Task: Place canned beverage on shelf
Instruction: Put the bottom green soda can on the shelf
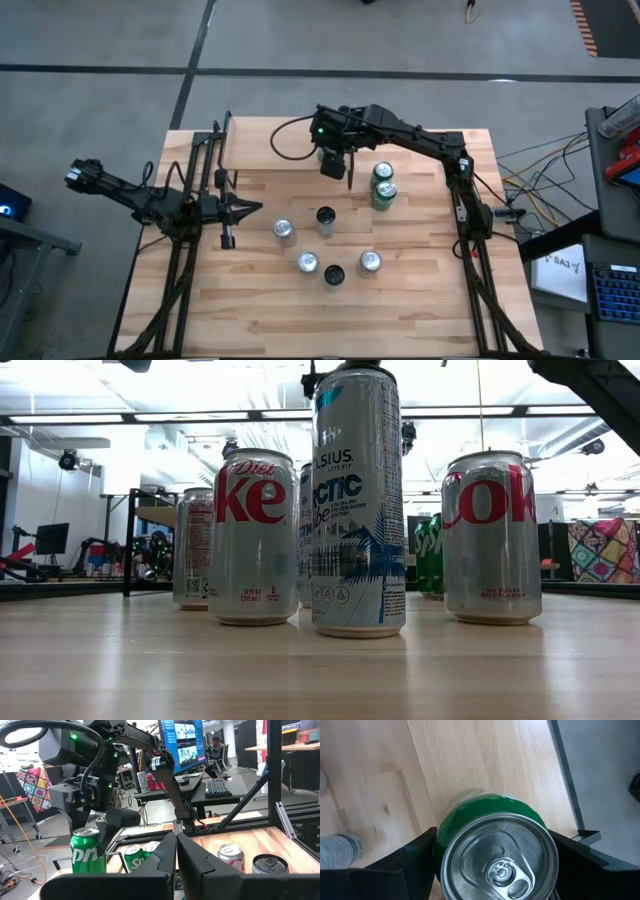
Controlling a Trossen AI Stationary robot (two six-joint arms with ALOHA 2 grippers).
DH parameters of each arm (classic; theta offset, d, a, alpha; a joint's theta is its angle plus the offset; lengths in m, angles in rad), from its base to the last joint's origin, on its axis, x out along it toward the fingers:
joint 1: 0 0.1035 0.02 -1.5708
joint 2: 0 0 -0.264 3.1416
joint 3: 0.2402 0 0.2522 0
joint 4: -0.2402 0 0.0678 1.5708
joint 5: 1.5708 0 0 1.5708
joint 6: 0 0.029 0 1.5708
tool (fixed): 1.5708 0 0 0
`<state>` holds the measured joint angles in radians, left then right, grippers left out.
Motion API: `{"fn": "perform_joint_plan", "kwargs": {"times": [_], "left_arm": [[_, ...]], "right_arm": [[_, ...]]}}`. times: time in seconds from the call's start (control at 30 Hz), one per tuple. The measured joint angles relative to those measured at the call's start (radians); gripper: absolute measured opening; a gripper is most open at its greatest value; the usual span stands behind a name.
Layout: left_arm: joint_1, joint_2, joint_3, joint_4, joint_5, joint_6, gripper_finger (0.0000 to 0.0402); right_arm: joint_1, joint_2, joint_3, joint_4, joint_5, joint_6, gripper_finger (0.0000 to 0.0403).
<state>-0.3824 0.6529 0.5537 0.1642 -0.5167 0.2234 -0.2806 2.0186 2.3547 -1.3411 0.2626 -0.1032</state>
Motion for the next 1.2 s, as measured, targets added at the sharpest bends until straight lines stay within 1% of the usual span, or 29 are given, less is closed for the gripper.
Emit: {"fn": "perform_joint_plan", "kwargs": {"times": [0.27,0.9,1.07,1.2], "left_arm": [[0.000,0.000,0.000,0.000,0.000,0.000,0.0000],[0.000,0.000,0.000,0.009,0.000,0.000,0.0000],[0.000,0.000,0.000,0.009,0.000,0.000,0.0000],[0.000,0.000,0.000,0.009,0.000,0.000,0.0000]], "right_arm": [[0.000,0.000,0.000,0.000,0.000,-0.002,0.0322],[-0.003,0.001,0.000,0.002,-0.011,-0.012,0.0328],[-0.010,0.001,0.000,0.019,-0.059,-0.011,0.0331],[-0.014,0.001,-0.001,0.022,-0.064,-0.013,0.0331]]}}
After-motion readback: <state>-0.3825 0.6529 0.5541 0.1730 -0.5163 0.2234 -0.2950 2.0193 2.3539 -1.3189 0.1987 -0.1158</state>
